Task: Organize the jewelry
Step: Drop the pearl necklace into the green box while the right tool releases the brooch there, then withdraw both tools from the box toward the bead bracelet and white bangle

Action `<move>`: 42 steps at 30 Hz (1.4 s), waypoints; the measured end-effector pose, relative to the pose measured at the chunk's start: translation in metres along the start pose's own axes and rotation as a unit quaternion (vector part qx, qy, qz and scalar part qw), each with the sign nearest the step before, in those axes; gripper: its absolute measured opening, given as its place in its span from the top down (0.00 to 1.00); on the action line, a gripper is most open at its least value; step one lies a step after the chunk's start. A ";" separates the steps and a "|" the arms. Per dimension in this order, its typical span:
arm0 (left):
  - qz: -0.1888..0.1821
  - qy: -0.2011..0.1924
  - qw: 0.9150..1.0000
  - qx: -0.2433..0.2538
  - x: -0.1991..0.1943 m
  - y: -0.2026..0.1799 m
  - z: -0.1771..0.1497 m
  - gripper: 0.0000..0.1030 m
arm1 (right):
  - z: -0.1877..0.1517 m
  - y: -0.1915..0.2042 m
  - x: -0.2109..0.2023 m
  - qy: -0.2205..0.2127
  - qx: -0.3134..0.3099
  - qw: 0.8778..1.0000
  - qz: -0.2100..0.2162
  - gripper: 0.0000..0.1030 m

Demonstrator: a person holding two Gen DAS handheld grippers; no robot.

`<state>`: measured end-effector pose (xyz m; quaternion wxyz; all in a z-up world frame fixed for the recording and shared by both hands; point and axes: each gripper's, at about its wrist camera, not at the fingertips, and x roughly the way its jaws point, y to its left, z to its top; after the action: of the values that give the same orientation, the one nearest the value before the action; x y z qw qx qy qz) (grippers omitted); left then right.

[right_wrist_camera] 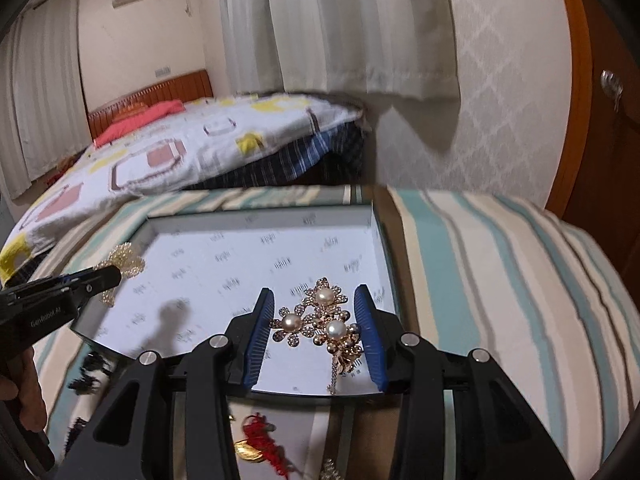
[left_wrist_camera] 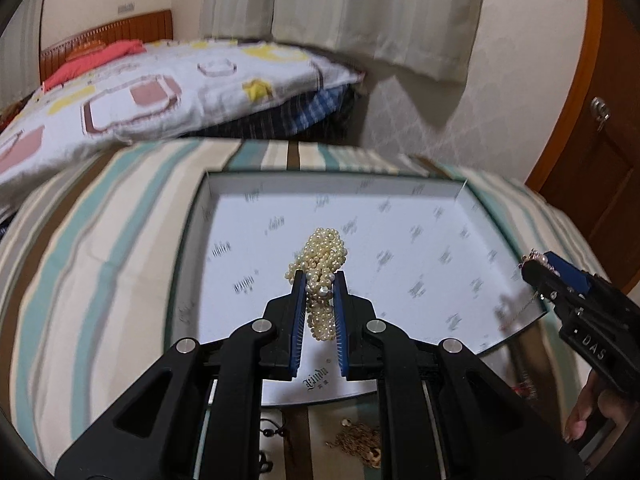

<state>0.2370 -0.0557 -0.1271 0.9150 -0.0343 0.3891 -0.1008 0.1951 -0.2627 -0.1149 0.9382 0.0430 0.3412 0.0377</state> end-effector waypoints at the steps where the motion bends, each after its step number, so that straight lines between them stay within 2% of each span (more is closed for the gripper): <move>1: 0.000 0.010 1.000 -0.002 0.008 0.001 -0.002 0.87 | -0.002 -0.001 0.005 0.008 0.002 1.000 0.001 0.59; 6: 0.002 0.040 0.999 -0.006 0.029 0.007 -0.011 0.87 | -0.010 -0.006 0.027 0.043 -0.001 0.999 -0.002 0.59; 12: 0.003 0.061 0.998 -0.004 0.042 0.006 -0.016 0.87 | -0.014 -0.008 0.036 0.062 -0.003 0.998 -0.001 0.59; 22: 0.004 0.060 0.998 0.002 0.044 0.004 -0.017 0.85 | -0.014 -0.005 0.037 0.066 -0.011 0.998 0.000 0.58; 25: 0.005 0.058 0.998 0.004 0.043 0.003 -0.016 0.76 | -0.014 -0.004 0.038 0.066 -0.012 0.998 0.002 0.53; 26: 0.007 0.057 0.998 0.003 0.042 0.004 -0.016 0.67 | -0.013 -0.004 0.038 0.065 -0.013 0.998 0.002 0.52; 27: 0.008 0.056 0.998 0.001 0.041 0.004 -0.016 0.62 | -0.013 -0.003 0.037 0.064 -0.014 0.998 0.001 0.50; 33: 0.004 0.047 0.999 -0.013 0.031 0.010 -0.017 0.56 | -0.010 0.002 0.025 0.049 -0.017 0.999 0.000 0.50; 37: 0.005 0.023 1.000 -0.011 0.010 0.011 -0.017 0.49 | -0.007 0.009 0.008 0.033 -0.021 0.999 -0.001 0.50; 42: 0.016 -0.009 1.000 -0.004 -0.021 0.012 -0.024 0.46 | -0.012 0.017 -0.018 0.016 -0.016 1.000 0.002 0.50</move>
<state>0.2071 -0.0393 -0.1308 0.9199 -0.0325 0.3815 -0.0846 0.1732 -0.2470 -0.1111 0.9333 0.0283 0.3550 0.0456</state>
